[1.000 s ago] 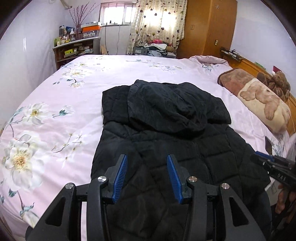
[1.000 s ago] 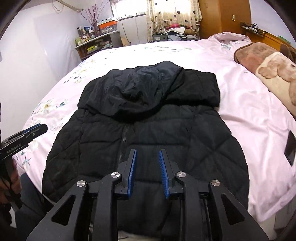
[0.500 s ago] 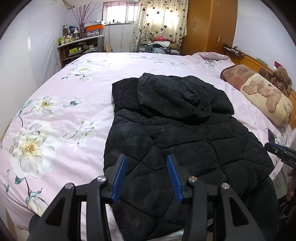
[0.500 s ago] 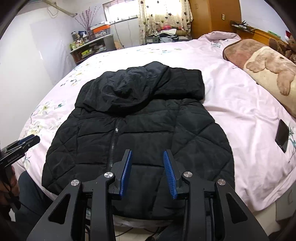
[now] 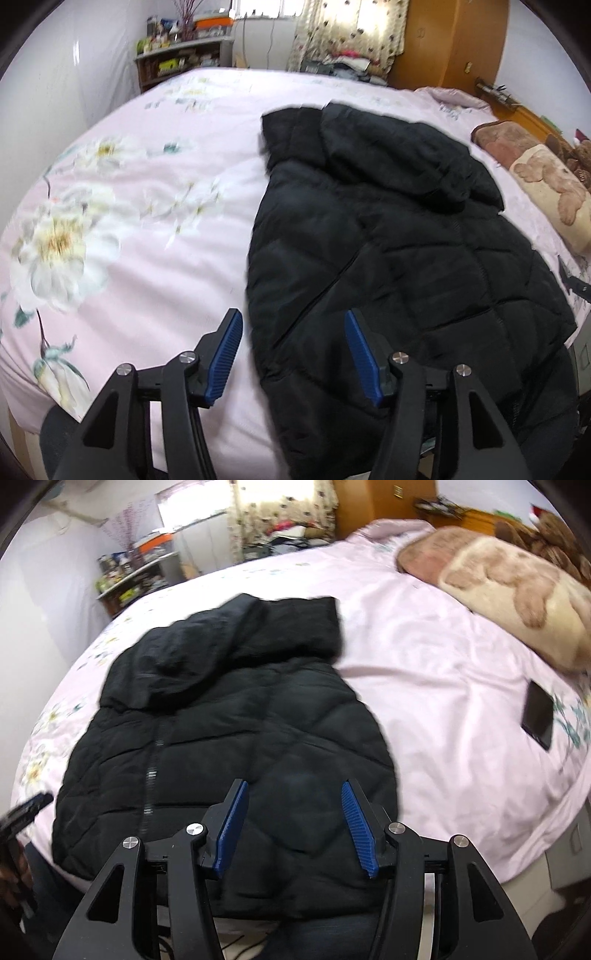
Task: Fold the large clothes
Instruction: 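Grasp the black jacket's hem edge with both grippers, then lift the held hem and fold it over the jacket body toward the hood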
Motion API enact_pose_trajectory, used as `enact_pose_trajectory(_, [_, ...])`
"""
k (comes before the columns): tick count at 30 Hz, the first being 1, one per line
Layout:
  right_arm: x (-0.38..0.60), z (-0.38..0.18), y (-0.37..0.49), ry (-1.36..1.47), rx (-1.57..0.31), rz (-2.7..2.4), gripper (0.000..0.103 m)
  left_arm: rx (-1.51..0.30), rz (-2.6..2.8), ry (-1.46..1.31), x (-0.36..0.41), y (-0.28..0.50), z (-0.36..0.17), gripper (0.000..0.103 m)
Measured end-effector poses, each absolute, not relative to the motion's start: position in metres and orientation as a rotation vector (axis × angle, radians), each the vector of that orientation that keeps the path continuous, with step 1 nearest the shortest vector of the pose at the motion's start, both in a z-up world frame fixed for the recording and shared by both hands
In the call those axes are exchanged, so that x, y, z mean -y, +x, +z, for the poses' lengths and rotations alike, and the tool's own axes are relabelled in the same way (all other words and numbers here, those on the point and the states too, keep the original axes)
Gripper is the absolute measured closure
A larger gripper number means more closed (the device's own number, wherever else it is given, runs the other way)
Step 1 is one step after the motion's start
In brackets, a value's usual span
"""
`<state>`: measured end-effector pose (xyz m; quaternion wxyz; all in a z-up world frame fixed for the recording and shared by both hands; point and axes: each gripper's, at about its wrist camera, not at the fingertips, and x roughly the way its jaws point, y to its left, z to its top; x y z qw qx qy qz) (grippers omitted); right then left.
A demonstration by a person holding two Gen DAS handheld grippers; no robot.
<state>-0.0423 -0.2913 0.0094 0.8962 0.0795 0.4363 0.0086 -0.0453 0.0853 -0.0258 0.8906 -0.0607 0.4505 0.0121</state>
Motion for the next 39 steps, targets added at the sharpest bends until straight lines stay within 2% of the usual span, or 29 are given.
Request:
enact_pose_trajectory(4, [0.319, -0.006, -0.038, 0.202, -0.945, -0.026, 0.050, -1.008, 0.019, -0.167, -0.093, -0.046, -0.050, 0.042])
enact_pose_trajectory(8, [0.339, -0.023, -0.033, 0.263, -1.000, -0.027, 0.050, -1.041, 0.002, -0.217, -0.094, -0.048, -0.062, 0.036])
enact_pose_trajectory(17, [0.349, -0.051, -0.022, 0.368, -1.109, 0.053, 0.050, -1.091, -0.061, -0.249, -0.082, -0.047, -0.078, 0.035])
enact_pose_trajectory(19, [0.349, -0.053, -0.019, 0.395, -1.131, 0.069, 0.048, -1.095, -0.068, -0.244, -0.081, -0.046, -0.077, 0.047])
enact_pose_trajectory(20, [0.349, -0.052, -0.017, 0.400, -1.136, 0.072, 0.053, -1.092, -0.076, -0.243, -0.080, -0.046, -0.074, 0.060])
enact_pose_trajectory(21, [0.348, -0.050, -0.017, 0.400, -1.138, 0.079, 0.061, -1.086, -0.080, -0.237, -0.079, -0.046, -0.070, 0.072])
enact_pose_trajectory(22, [0.348, -0.047, -0.017, 0.414, -1.132, 0.091, 0.077, -1.078, -0.086, -0.236, -0.079, -0.045, -0.065, 0.077])
enact_pose_trajectory(23, [0.348, -0.044, -0.018, 0.431, -1.126, 0.103, 0.083, -1.068, -0.093, -0.245, -0.080, -0.046, -0.059, 0.083])
enact_pose_trajectory(24, [0.346, -0.039, -0.019, 0.431, -1.114, 0.111, 0.085, -1.053, -0.100, -0.254, -0.081, -0.046, -0.052, 0.086])
enact_pose_trajectory(33, [0.324, 0.024, -0.044, 0.433, -0.984, 0.182, 0.090, -0.840, -0.143, -0.300, -0.108, -0.068, 0.030, 0.090])
enact_pose_trajectory(39, [0.331, 0.036, -0.073, 0.500, -0.959, 0.193, 0.090, -0.821, -0.154, -0.335, -0.125, -0.090, 0.041, 0.090])
